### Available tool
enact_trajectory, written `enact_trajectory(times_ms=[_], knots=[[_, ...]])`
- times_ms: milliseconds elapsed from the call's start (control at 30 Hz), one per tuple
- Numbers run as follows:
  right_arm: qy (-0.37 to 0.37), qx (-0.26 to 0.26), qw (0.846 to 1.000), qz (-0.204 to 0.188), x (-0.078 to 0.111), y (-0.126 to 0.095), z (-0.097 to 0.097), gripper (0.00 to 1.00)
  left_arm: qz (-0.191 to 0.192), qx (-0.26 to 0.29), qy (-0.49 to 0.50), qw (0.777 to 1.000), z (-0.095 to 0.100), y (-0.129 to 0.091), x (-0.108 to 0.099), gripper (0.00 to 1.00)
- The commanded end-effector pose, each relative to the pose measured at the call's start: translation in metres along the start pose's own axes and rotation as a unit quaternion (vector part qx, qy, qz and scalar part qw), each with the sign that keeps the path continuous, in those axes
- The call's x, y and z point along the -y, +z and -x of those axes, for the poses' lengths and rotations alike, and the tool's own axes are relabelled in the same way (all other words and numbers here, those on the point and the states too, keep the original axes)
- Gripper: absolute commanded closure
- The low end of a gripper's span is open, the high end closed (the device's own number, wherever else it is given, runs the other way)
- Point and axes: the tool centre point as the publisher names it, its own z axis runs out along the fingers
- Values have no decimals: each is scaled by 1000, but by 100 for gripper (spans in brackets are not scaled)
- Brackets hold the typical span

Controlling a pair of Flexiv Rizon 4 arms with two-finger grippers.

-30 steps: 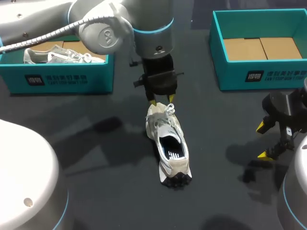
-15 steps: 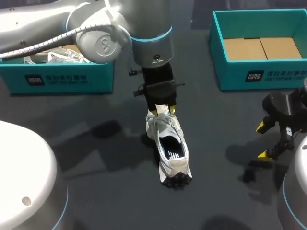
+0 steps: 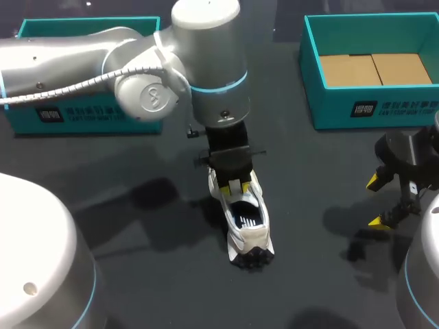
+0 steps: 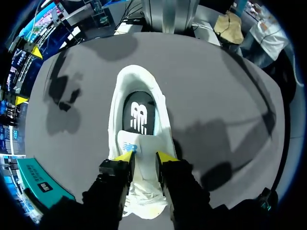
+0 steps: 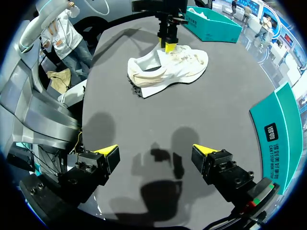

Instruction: Take the shoe out of the shoebox, open the shoe tongue, remove and reinsert the insole, then place the shoe into the shoebox

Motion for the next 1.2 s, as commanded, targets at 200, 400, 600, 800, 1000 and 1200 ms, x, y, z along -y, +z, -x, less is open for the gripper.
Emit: enact_trajectory(times_ms=[200, 400, 600, 800, 1000, 1200], knots=[[0, 1, 1000, -1, 0, 0, -1, 0, 1, 13, 12, 1000, 1, -1, 9, 78], [0, 1, 1000, -1, 0, 0, -1, 0, 8, 27, 19, 999, 2, -10, 16, 75], [0, 1, 1000, -1, 0, 0, -1, 0, -4, 18, 10, 1000, 10, 22, 15, 72], [0, 1, 1000, -1, 0, 0, -1, 0, -9, 13, 10, 1000, 5, 23, 21, 73], [0, 1, 1000, -1, 0, 0, -1, 0, 7, 38, 11, 999, -5, -13, 36, 63], [0, 1, 1000, -1, 0, 0, -1, 0, 5, 45, -54, 998, -12, -43, 54, 2]])
